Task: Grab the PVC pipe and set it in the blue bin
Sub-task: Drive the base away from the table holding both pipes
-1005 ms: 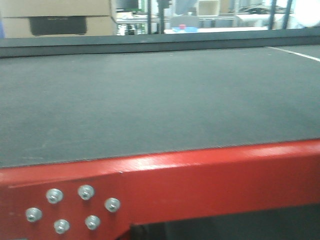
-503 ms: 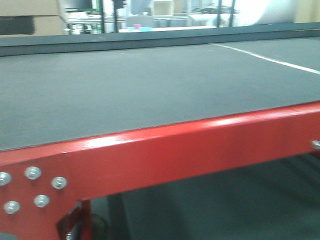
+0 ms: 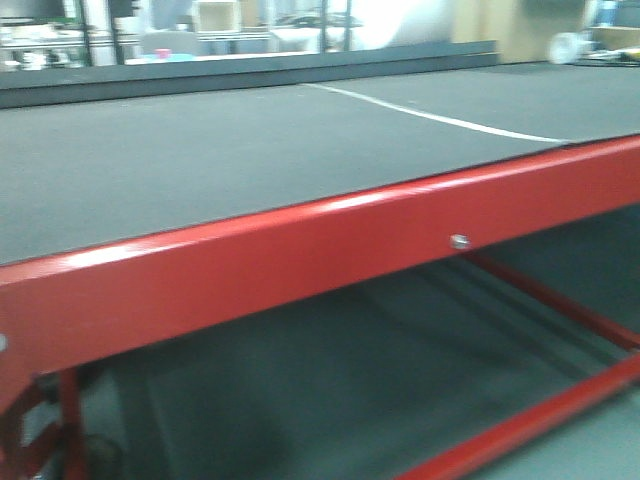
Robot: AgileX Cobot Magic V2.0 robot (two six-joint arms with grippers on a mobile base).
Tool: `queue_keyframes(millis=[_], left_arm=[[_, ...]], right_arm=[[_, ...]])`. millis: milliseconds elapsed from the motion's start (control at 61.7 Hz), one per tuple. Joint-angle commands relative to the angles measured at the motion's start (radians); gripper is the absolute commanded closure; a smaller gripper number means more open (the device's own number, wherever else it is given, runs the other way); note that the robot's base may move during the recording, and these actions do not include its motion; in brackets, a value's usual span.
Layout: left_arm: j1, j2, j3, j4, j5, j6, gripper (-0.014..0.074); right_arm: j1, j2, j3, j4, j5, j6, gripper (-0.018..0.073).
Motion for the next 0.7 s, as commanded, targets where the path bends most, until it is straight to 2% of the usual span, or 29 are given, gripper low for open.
queue_keyframes(millis=[0,681], left_arm=[[0.003,-0.005,-0.002,-0.005,-0.032,-0.002,0.0707],[0.003,-0.005,-0.002,-0.005,-0.032,-0.002,0.0707]], right_arm=[[0.000,-0.002,0.001,-0.001,-0.025,-0.002,0.0728],[0.000,-0.002,0.001,-0.001,-0.025,-0.002,0.0728]])
